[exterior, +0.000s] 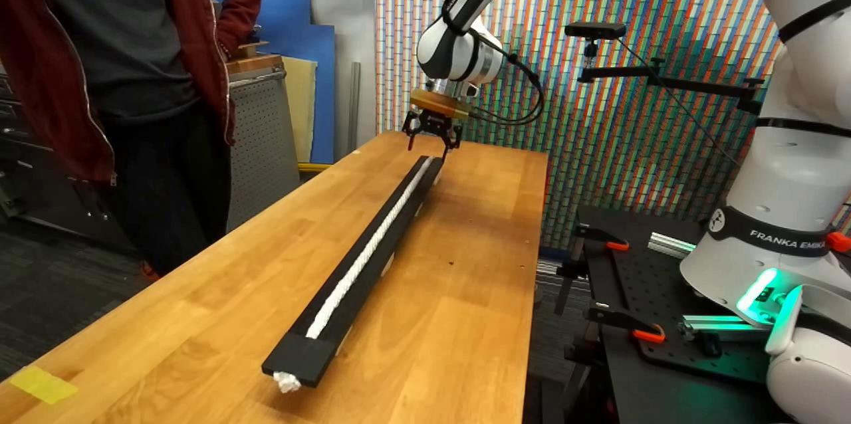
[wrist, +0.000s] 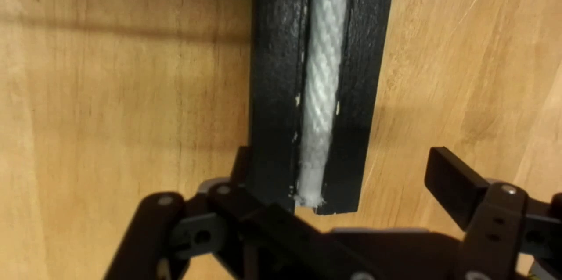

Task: Put the rope in the groove on the object

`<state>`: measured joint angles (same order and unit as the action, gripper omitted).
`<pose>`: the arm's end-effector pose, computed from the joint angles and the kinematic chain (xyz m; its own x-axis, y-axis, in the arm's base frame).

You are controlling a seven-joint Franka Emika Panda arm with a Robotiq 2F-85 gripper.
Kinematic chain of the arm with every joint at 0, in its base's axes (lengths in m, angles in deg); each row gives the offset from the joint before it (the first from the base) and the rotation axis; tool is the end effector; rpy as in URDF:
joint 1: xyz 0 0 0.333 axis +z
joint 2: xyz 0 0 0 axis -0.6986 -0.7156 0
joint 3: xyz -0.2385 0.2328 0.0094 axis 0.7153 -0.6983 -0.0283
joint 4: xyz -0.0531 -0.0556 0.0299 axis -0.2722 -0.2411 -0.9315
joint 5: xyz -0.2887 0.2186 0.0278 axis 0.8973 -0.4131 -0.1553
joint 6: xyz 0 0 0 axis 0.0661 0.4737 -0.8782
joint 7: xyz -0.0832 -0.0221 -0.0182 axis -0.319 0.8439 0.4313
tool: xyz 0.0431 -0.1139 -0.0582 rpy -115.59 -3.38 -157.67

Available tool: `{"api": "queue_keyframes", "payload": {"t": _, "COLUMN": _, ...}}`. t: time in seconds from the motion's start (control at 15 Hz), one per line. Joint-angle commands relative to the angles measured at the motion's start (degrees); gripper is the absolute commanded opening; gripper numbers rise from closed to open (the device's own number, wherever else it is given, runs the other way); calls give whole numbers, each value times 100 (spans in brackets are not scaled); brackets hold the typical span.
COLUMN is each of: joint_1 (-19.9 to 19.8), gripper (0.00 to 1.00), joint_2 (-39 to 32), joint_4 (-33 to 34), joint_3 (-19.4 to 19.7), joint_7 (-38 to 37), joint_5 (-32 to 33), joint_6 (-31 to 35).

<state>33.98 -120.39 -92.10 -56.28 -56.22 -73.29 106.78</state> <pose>0.5735 -0.2412 0.2145 0.1333 -0.9911 -0.0008 -0.9706 -0.1304 -0.2023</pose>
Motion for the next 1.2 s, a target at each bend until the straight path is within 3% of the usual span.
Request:
{"api": "queue_keyframes", "payload": {"t": 0.0, "joint_1": 137, "gripper": 100, "joint_2": 286, "joint_4": -73, "joint_3": -104, "joint_7": 215, "joint_5": 347, "joint_6": -138}}
{"api": "queue_keyframes", "payload": {"t": 0.4, "joint_1": 825, "gripper": 100, "joint_2": 786, "joint_4": -287, "joint_3": -48, "joint_7": 420, "joint_5": 1473, "joint_6": -372}}
{"api": "queue_keyframes", "payload": {"t": 0.6, "joint_1": 1053, "gripper": 100, "joint_2": 1082, "joint_4": -401, "joint_3": -246, "joint_7": 680, "joint_5": 1833, "joint_6": -625}}
{"api": "queue_keyframes", "payload": {"t": 0.8, "joint_1": 1172, "gripper": 100, "joint_2": 1277, "joint_4": -397, "joint_3": -524, "joint_7": 1132, "joint_5": 1932, "joint_6": -985}}
{"api": "queue_keyframes", "payload": {"t": 1.13, "joint_1": 1133, "gripper": 100, "joint_2": 1514, "joint_4": -159, "joint_3": -1065, "joint_7": 2105, "joint_5": 1713, "joint_6": -2295}}
